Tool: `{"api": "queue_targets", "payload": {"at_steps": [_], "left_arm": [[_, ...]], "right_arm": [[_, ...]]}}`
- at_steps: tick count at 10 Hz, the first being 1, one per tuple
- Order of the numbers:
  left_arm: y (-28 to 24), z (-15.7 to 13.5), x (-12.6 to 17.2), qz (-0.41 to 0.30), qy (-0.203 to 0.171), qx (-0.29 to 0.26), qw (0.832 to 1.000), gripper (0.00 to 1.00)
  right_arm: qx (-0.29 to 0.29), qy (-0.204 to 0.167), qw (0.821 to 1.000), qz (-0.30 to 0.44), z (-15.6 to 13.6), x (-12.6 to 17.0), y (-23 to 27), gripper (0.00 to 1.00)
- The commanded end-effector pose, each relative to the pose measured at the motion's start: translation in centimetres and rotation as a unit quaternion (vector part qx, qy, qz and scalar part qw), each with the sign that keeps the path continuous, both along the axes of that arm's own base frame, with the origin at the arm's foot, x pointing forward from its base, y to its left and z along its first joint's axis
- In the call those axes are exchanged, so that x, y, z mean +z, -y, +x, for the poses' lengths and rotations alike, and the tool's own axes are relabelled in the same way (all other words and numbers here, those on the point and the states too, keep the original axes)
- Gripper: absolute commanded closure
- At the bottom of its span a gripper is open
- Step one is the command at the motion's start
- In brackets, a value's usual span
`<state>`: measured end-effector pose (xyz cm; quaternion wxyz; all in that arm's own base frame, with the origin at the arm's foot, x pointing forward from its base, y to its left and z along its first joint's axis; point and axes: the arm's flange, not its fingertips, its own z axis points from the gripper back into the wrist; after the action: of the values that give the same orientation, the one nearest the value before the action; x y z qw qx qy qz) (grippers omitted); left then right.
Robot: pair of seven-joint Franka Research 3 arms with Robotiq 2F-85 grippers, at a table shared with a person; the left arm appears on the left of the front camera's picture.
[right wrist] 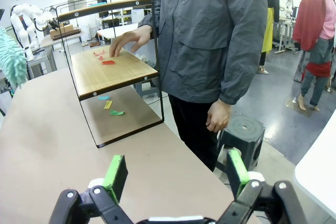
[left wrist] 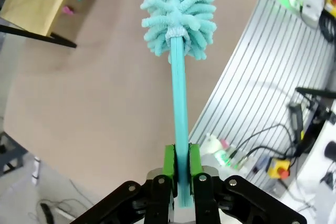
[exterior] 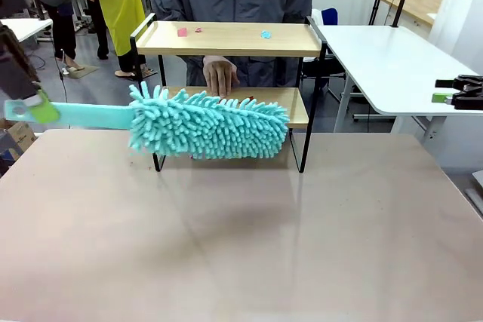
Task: Clean the shelf.
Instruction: Clean the specific section of the Shelf indicated by the human with the Duster.
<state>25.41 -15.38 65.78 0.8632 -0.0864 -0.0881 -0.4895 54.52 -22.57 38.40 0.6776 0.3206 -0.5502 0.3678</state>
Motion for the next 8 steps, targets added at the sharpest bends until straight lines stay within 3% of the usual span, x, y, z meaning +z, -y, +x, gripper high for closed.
{"api": "queue_targets", "payload": {"at_steps": [1,5,8], "left_arm": [[2.6,-0.6,0.2,-0.004,0.007,0.067,0.998,0.87],[9.3,4.0,-2.1,-0.085,-0.014,0.16,0.983,0.87],[12.8,7.1,-3.2,-0.08,-0.012,0.223,0.972,0.87]], "right_arm": [[0.001,0.003,1.0,0.0,0.1,0.3,-0.2,0.0],[0.001,0.003,1.0,0.0,0.1,0.3,-0.2,0.0],[0.001,0.003,1.0,0.0,0.1,0.3,-0.2,0.0]]}}
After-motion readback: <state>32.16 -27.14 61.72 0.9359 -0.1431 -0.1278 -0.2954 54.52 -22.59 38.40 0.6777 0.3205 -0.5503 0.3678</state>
